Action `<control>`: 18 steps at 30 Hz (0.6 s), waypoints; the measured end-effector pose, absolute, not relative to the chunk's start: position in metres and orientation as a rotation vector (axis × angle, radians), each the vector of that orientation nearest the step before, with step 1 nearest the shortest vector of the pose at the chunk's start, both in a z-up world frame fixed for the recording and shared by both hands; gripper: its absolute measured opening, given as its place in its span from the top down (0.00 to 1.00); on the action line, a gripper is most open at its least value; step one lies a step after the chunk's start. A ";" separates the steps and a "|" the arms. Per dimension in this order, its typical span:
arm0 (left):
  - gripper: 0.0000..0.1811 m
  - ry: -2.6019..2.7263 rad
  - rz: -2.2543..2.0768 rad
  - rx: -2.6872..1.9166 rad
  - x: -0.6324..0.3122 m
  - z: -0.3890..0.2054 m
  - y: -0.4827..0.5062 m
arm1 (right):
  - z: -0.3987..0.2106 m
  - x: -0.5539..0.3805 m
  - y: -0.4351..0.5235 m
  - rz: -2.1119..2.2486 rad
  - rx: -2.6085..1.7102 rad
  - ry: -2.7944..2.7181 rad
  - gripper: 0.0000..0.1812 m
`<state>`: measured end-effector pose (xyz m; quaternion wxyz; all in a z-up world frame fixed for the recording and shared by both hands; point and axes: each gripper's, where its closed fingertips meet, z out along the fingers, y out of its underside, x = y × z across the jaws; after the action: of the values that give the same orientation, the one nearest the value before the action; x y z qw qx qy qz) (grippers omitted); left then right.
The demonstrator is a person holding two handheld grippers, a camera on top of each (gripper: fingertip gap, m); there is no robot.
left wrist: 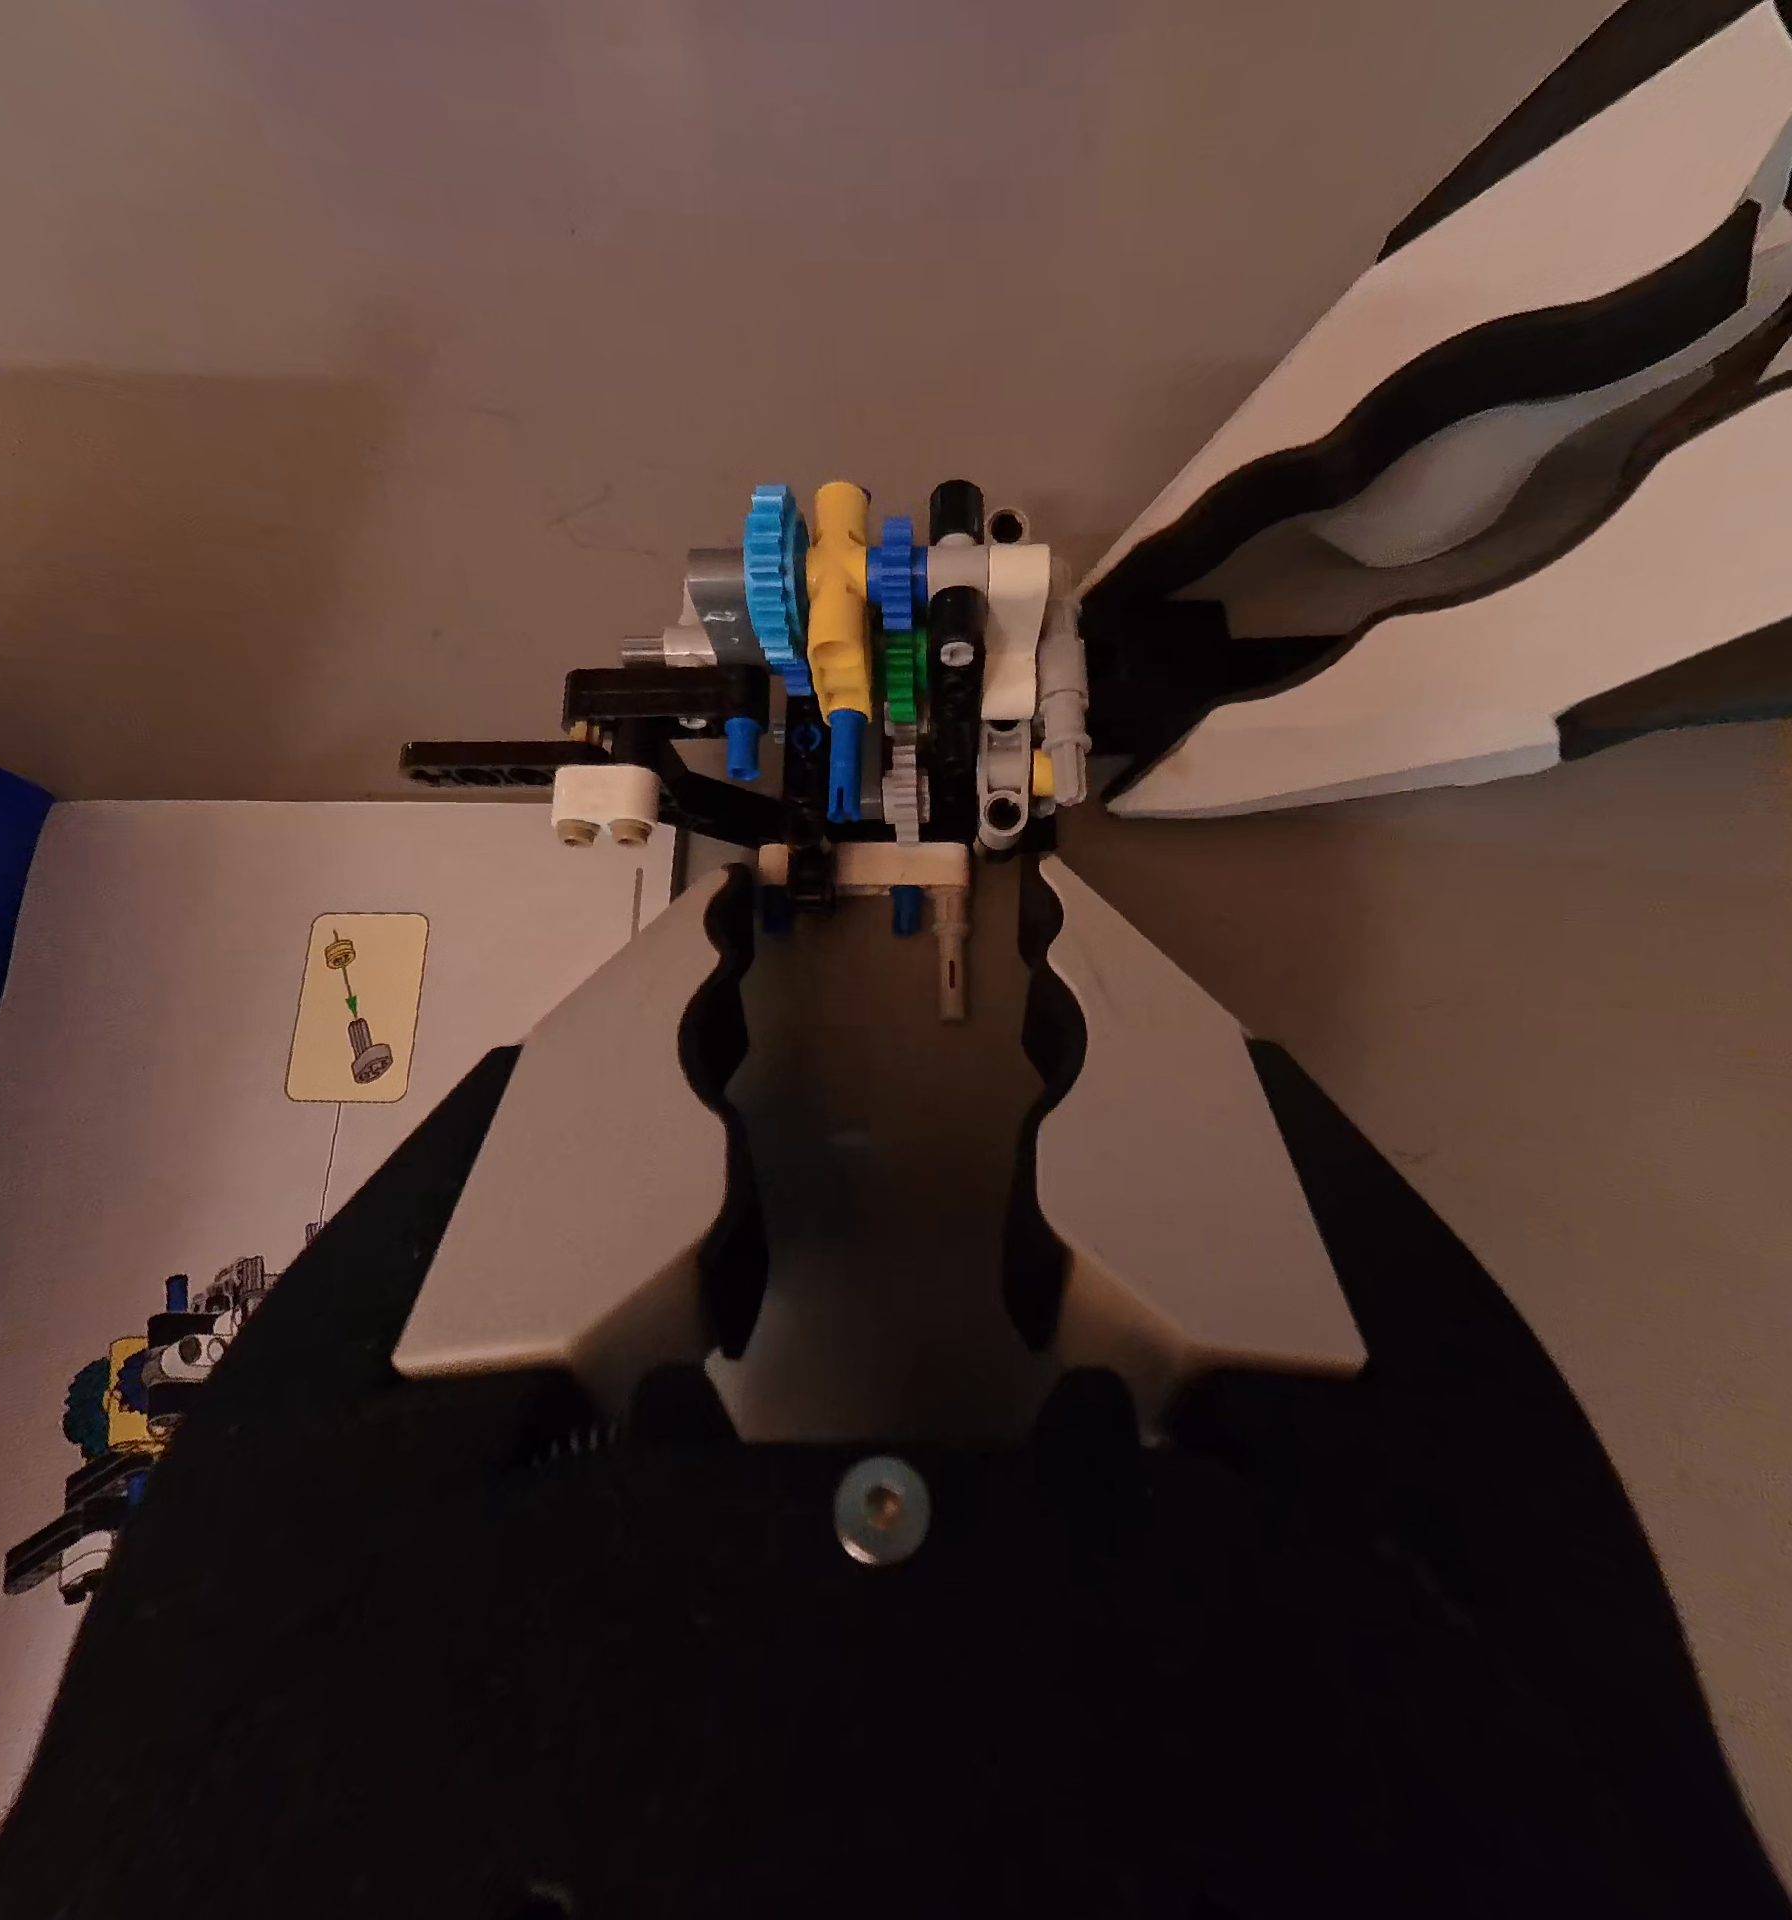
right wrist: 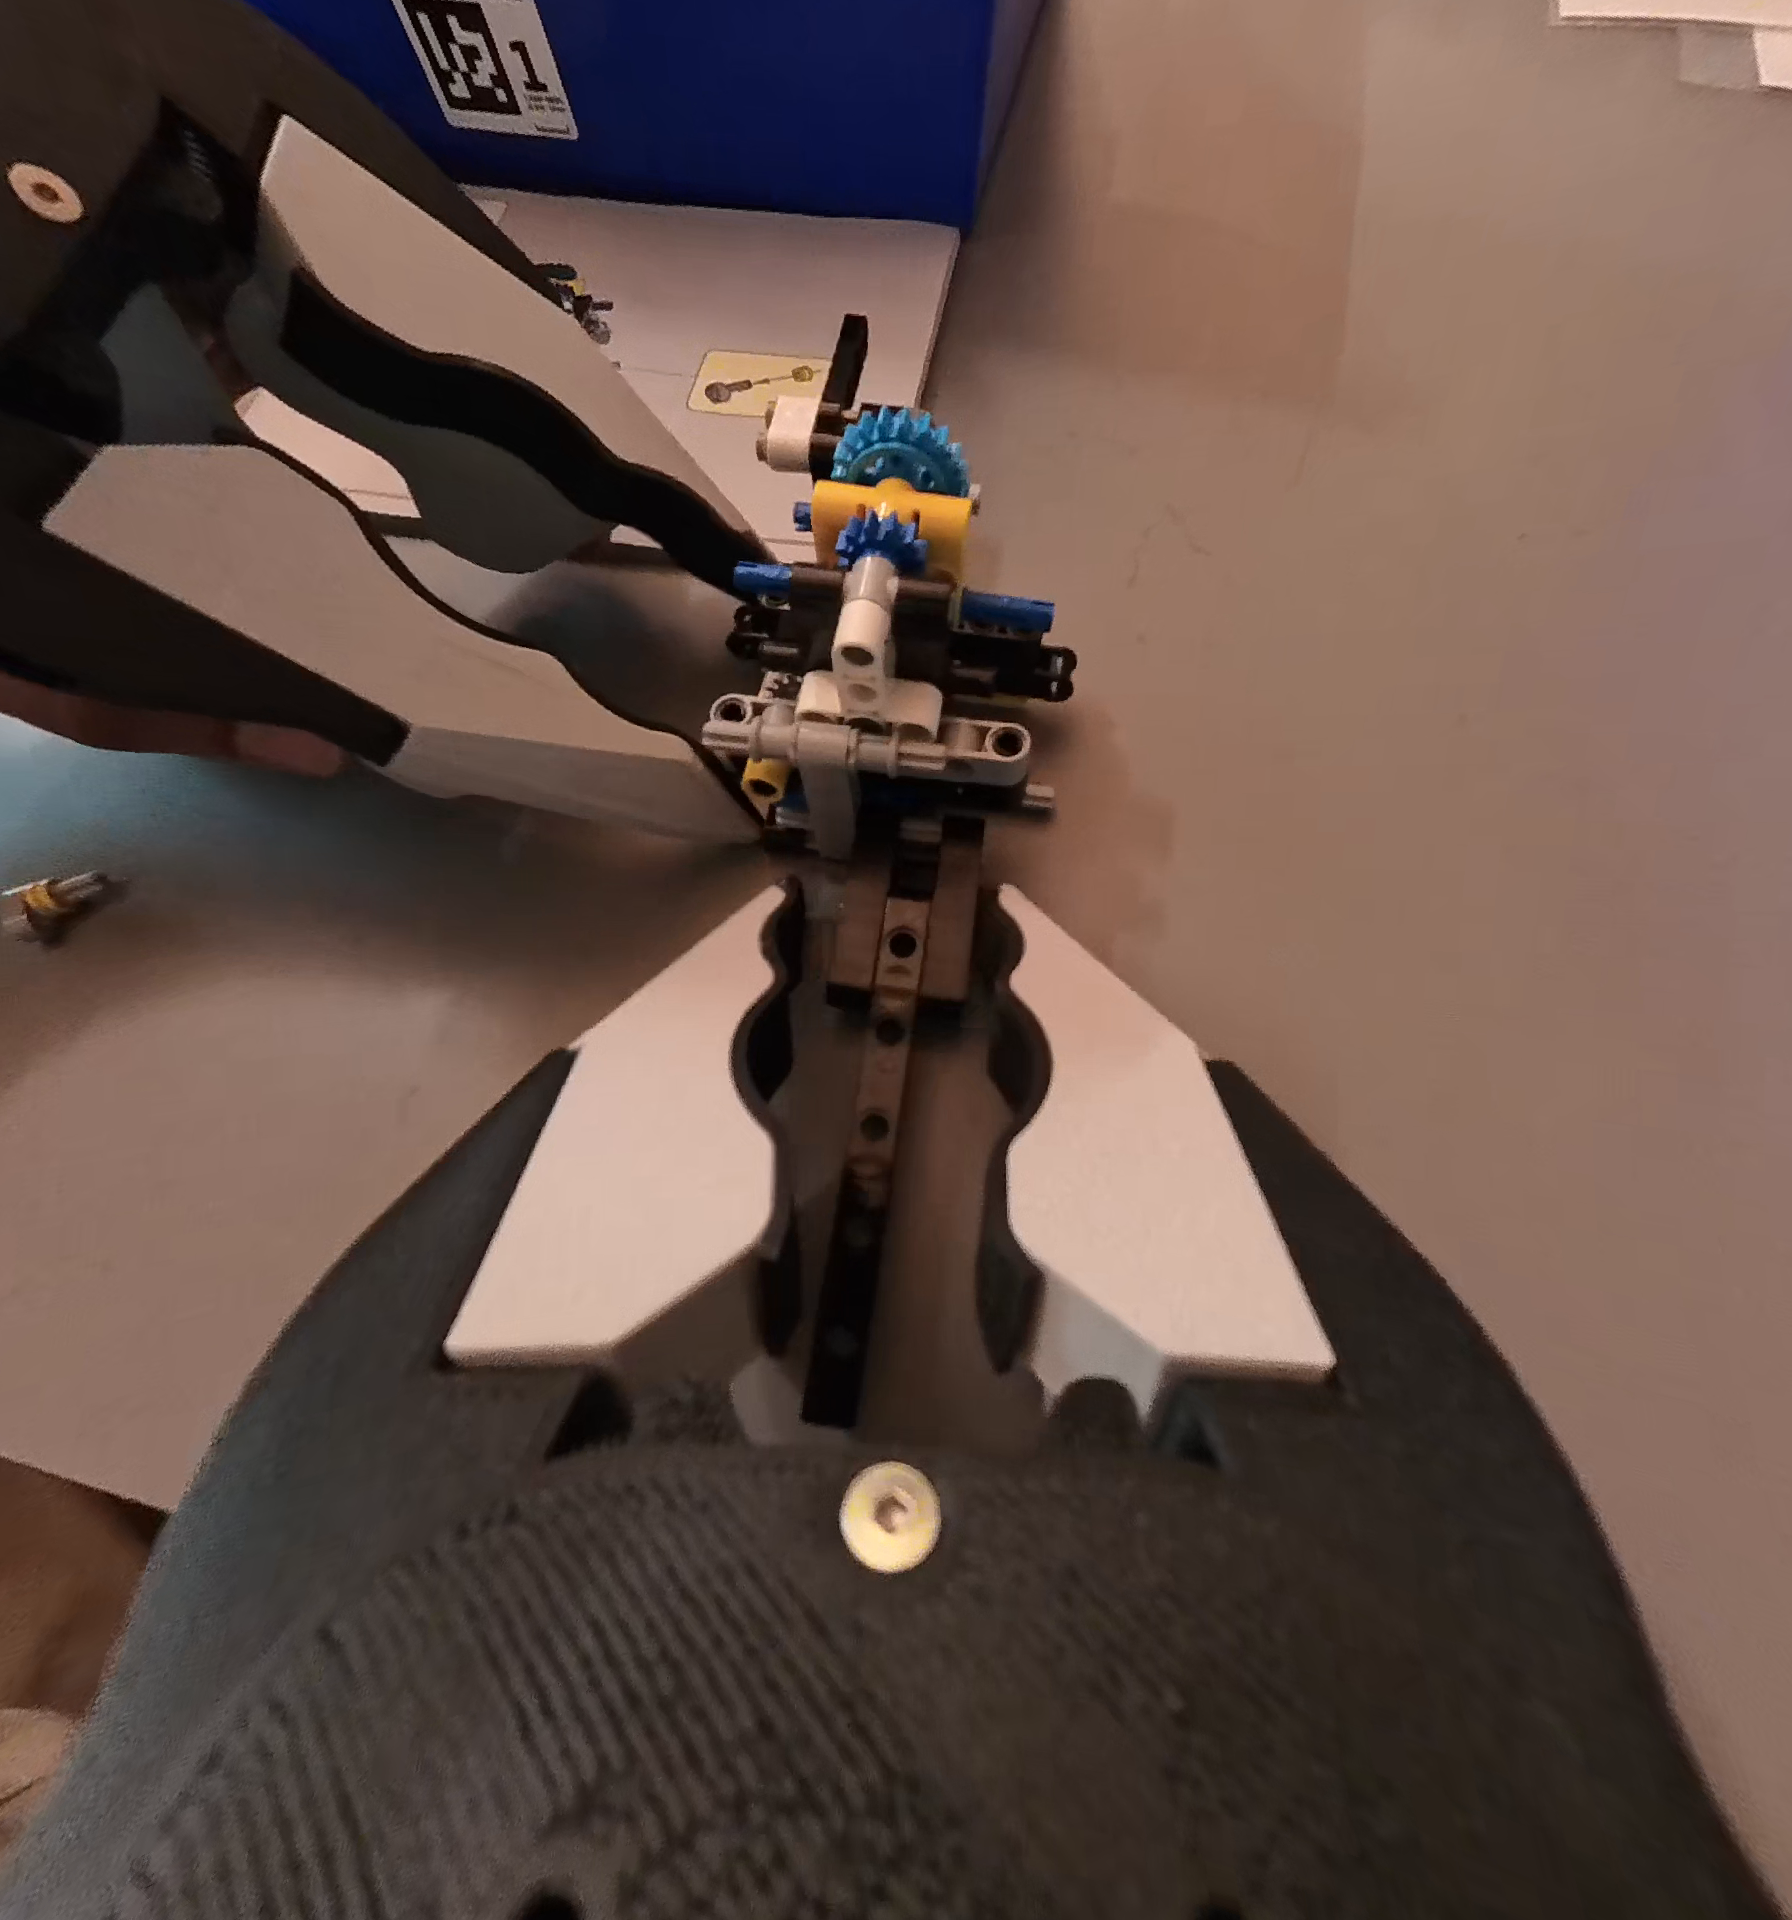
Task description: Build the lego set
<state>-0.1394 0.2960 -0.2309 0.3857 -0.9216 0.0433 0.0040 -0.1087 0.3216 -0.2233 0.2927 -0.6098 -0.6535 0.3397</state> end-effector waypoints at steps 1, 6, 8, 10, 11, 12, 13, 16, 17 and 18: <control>0.70 0.108 0.015 -2.347 -0.140 -0.231 0.296 | -0.223 -0.109 0.322 0.909 -1.625 -1.740 0.80; 0.63 0.106 0.005 -2.352 -0.143 -0.231 0.288 | -0.220 -0.107 0.322 0.972 -1.638 -1.727 0.72; 0.63 0.098 -0.028 -2.360 -0.144 -0.232 0.281 | -0.217 -0.105 0.323 1.013 -1.638 -1.717 0.70; 0.64 0.069 -0.069 -2.358 -0.144 -0.230 0.275 | -0.213 -0.101 0.324 1.071 -1.621 -1.704 0.68; 0.63 0.043 -0.093 -2.347 -0.143 -0.228 0.272 | -0.210 -0.099 0.325 1.110 -1.603 -1.696 0.67; 0.61 0.014 -0.121 -2.336 -0.143 -0.226 0.269 | -0.206 -0.097 0.326 1.151 -1.582 -1.685 0.66; 0.61 -0.023 -0.147 -2.323 -0.142 -0.224 0.265 | -0.202 -0.095 0.327 1.192 -1.558 -1.672 0.65; 0.59 -0.176 -0.226 -2.230 -0.138 -0.214 0.248 | -0.186 -0.087 0.331 1.342 -1.458 -1.604 0.66; 0.58 -0.236 -0.232 -2.184 -0.138 -0.210 0.242 | -0.179 -0.085 0.331 1.409 -1.425 -1.570 0.66; 0.57 -0.310 -0.228 -2.134 -0.140 -0.204 0.236 | -0.174 -0.082 0.330 1.459 -1.399 -1.546 0.66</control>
<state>-0.1397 0.2359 -0.2043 0.4676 -0.8699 -0.1264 -0.0928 -0.0824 0.3300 -0.1737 0.2942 -0.5255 -0.5806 0.5479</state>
